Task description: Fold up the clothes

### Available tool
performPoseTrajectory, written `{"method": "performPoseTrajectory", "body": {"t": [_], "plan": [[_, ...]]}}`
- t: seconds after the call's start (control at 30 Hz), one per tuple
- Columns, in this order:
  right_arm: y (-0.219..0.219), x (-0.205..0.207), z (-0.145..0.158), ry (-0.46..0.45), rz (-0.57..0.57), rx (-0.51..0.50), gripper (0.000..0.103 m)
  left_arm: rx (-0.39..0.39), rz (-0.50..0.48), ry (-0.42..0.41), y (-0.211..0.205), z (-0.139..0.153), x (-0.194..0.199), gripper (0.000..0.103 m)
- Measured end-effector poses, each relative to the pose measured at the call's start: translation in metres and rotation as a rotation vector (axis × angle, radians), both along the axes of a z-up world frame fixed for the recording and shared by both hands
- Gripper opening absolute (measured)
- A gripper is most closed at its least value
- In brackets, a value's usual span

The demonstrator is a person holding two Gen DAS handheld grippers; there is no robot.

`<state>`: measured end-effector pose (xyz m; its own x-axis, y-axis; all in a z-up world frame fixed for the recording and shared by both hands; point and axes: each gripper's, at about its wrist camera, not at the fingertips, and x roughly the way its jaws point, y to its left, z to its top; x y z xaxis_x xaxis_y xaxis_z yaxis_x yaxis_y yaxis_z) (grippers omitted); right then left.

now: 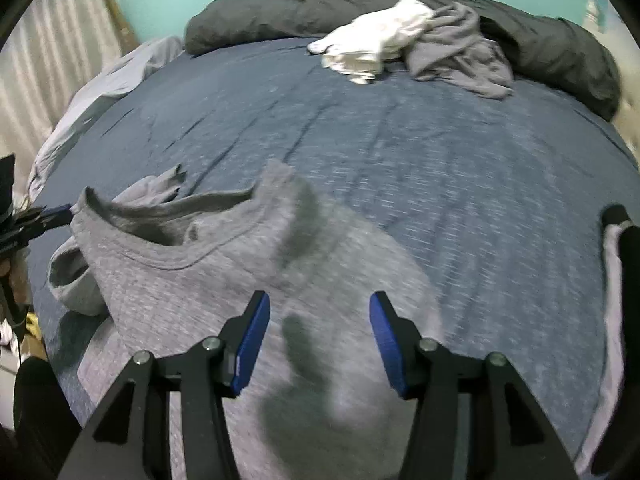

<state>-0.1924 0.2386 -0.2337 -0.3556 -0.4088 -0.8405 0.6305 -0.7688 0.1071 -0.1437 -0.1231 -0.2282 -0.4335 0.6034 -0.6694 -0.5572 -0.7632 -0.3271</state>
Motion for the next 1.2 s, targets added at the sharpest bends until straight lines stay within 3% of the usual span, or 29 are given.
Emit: {"method": "performPoseTrajectory", "body": {"t": [0.23, 0.3, 0.37, 0.43, 0.8, 0.93, 1.03, 1.1, 1.2], "plan": [[-0.044, 0.001, -0.016, 0.025, 0.148, 0.058, 0.053, 0.018, -0.001, -0.002, 0.003, -0.001, -0.008, 0.003], [-0.048, 0.002, -0.02, 0.033, 0.172, 0.075, 0.039, 0.022, -0.003, -0.003, 0.005, 0.0, -0.01, 0.003], [-0.049, 0.003, -0.021, 0.047, 0.175, 0.079, 0.016, 0.022, -0.005, -0.002, 0.008, 0.0, -0.01, 0.003], [-0.047, 0.004, -0.017, 0.075, 0.171, 0.079, 0.008, 0.018, -0.008, 0.0, 0.01, 0.0, -0.011, 0.003], [-0.002, 0.01, 0.036, 0.229, 0.083, 0.009, 0.007, -0.003, -0.027, -0.006, 0.037, -0.002, -0.019, 0.003], [0.004, 0.01, 0.038, 0.228, 0.074, 0.011, 0.006, -0.004, -0.046, -0.051, 0.048, -0.011, -0.024, 0.004], [0.007, 0.012, 0.034, 0.22, 0.08, 0.013, 0.006, -0.017, -0.039, -0.063, 0.048, -0.017, -0.027, 0.019], [0.009, 0.013, 0.031, 0.214, 0.08, 0.01, 0.006, -0.029, -0.034, -0.066, 0.048, -0.021, -0.027, 0.044], [0.013, 0.014, 0.026, 0.202, 0.073, -0.004, 0.006, -0.051, -0.039, -0.06, 0.049, -0.026, -0.028, 0.052]]}}
